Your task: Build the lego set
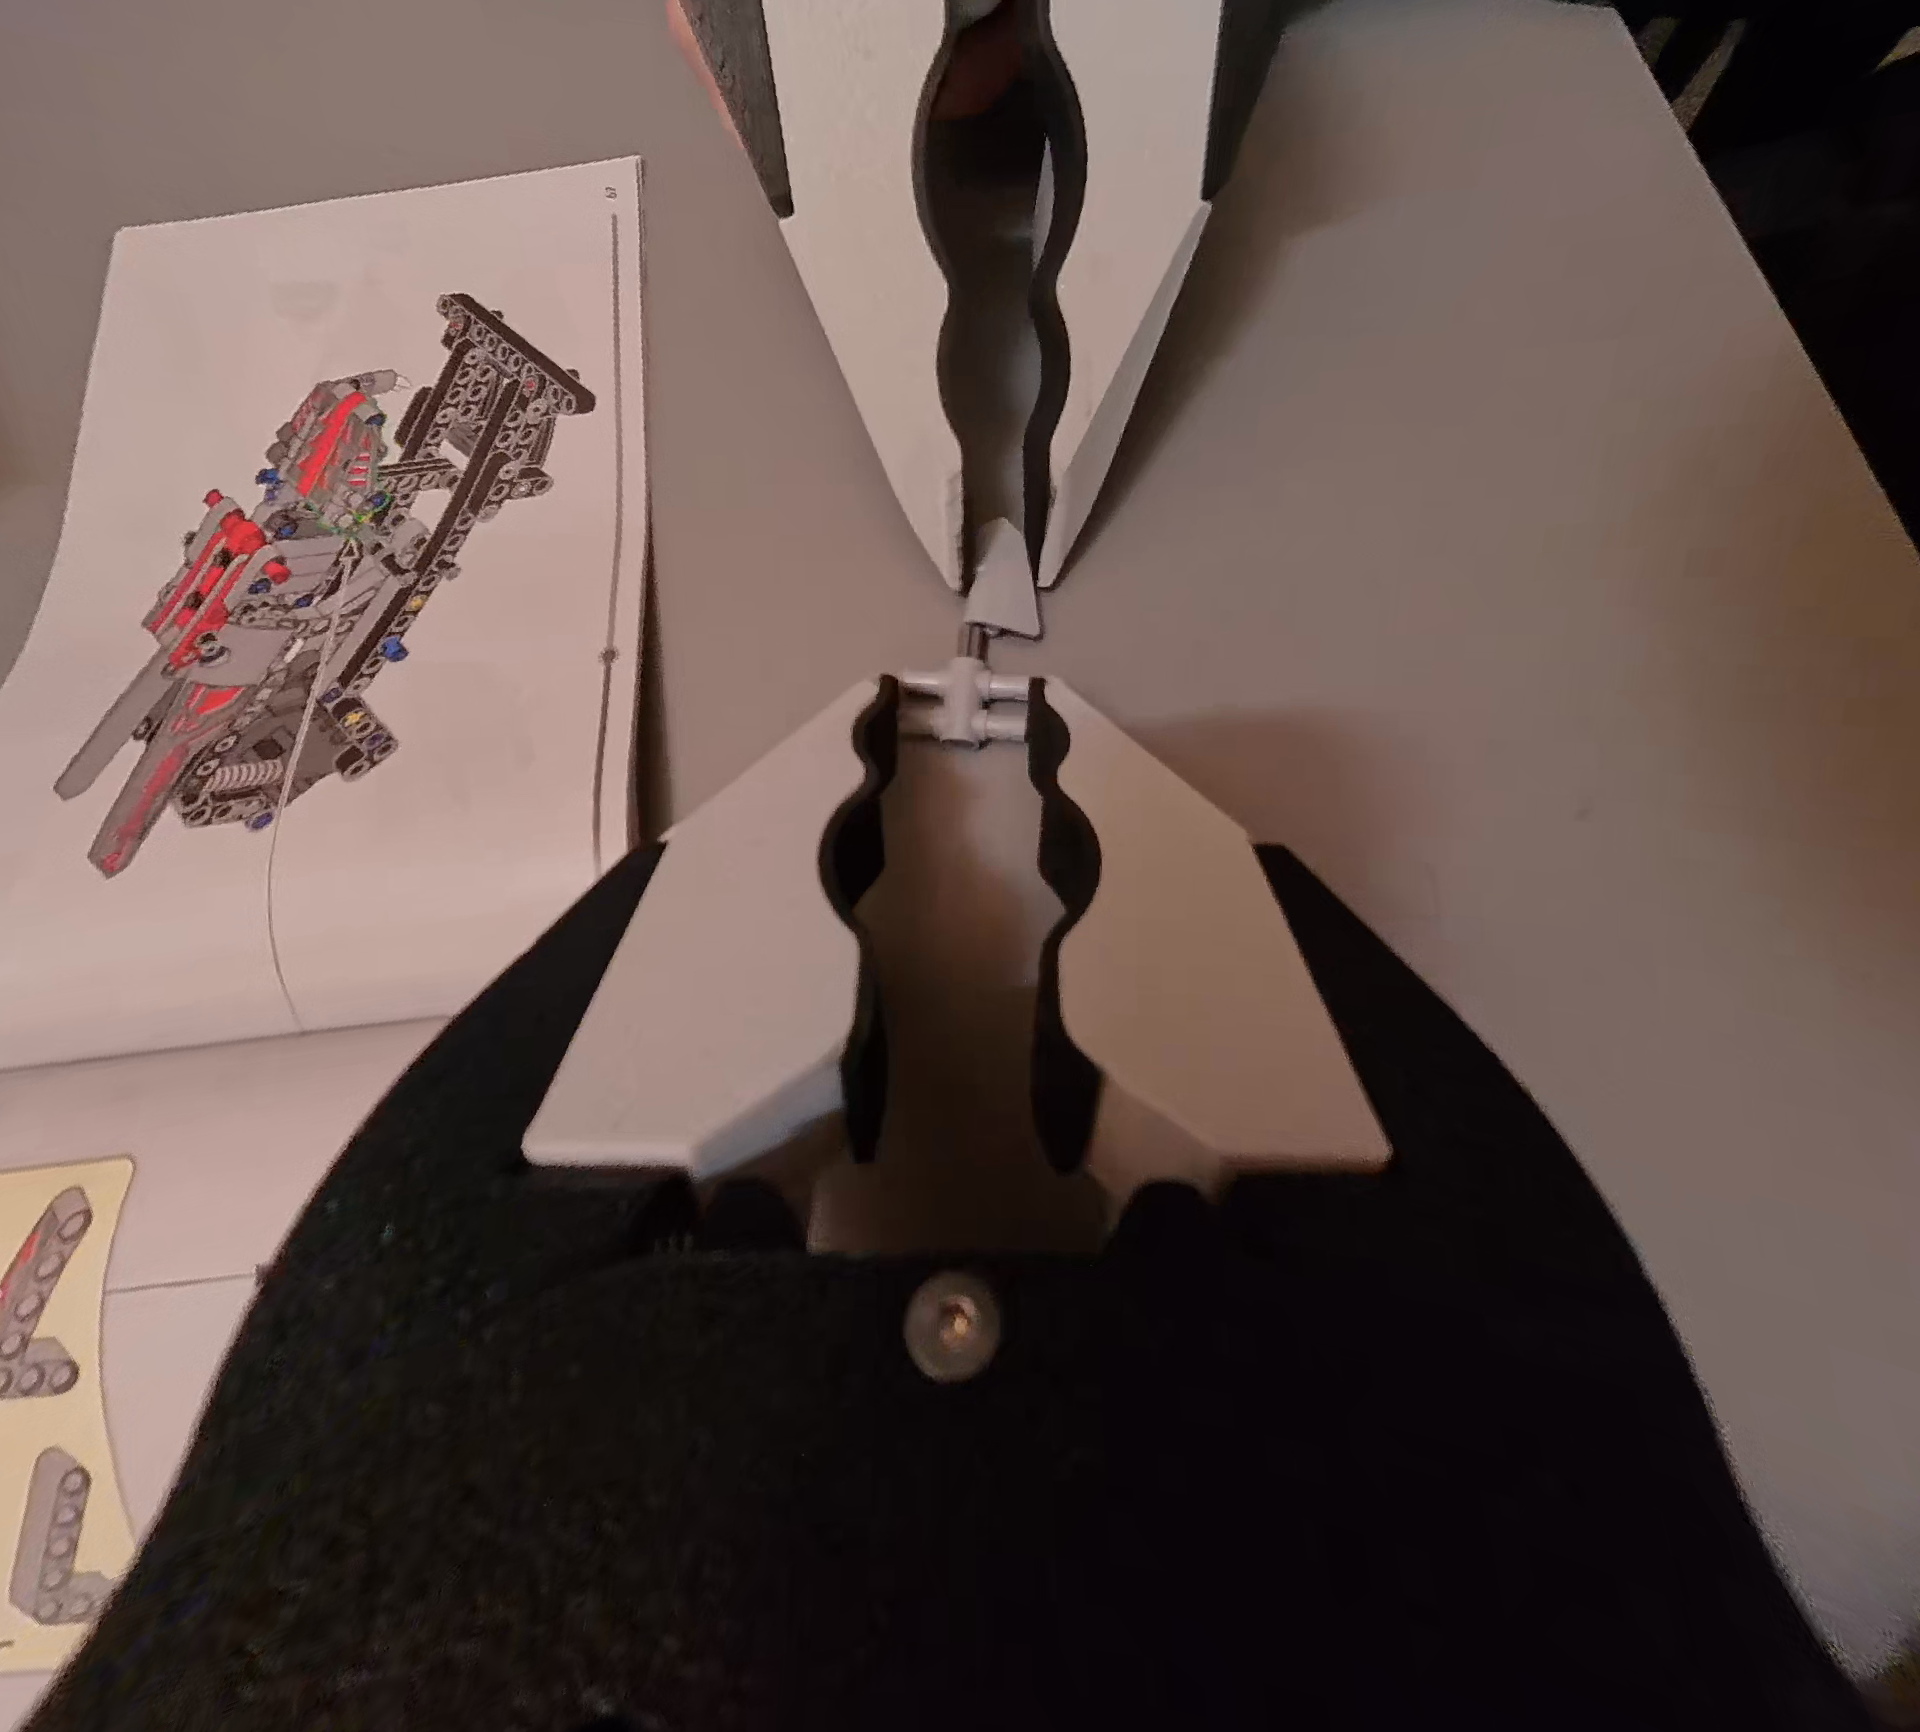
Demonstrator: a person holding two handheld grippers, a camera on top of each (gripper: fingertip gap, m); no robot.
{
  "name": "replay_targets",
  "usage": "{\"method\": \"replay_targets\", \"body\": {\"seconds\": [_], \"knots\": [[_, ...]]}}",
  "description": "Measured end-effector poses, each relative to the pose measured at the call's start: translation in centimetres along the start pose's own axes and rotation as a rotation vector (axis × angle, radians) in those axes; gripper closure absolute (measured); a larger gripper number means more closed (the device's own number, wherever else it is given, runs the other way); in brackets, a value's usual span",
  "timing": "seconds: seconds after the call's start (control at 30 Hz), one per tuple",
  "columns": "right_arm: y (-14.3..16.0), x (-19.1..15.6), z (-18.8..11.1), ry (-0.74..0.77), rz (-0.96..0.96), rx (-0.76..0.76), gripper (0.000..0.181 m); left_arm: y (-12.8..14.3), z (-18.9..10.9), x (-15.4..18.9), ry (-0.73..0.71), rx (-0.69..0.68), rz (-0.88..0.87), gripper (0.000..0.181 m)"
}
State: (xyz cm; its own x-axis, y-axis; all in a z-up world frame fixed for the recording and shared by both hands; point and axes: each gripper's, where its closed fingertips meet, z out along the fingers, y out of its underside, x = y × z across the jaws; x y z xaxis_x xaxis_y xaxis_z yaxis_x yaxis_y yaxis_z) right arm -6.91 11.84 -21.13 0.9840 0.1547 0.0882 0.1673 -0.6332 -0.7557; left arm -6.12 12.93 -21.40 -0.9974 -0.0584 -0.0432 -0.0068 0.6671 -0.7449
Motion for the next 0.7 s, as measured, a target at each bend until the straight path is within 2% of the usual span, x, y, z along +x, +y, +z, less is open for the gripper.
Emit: {"method": "replay_targets", "body": {"seconds": [0.17,0.43,0.7], "knots": [[-0.01,0.09,0.04,-0.04,-0.012,0.003,0.172,0.02,-0.16,0.02,-0.03,0.005,0.044,0.159],[-0.01,0.29,0.06,-0.022,-0.043,0.004,0.172,-0.01,-0.26,-0.02,-0.067,0.009,0.079,0.159],[-0.01,0.32,0.09,-0.03,-0.037,0.003,0.172,0.04,-0.21,-0.1,-0.051,0.005,0.04,0.159]]}}
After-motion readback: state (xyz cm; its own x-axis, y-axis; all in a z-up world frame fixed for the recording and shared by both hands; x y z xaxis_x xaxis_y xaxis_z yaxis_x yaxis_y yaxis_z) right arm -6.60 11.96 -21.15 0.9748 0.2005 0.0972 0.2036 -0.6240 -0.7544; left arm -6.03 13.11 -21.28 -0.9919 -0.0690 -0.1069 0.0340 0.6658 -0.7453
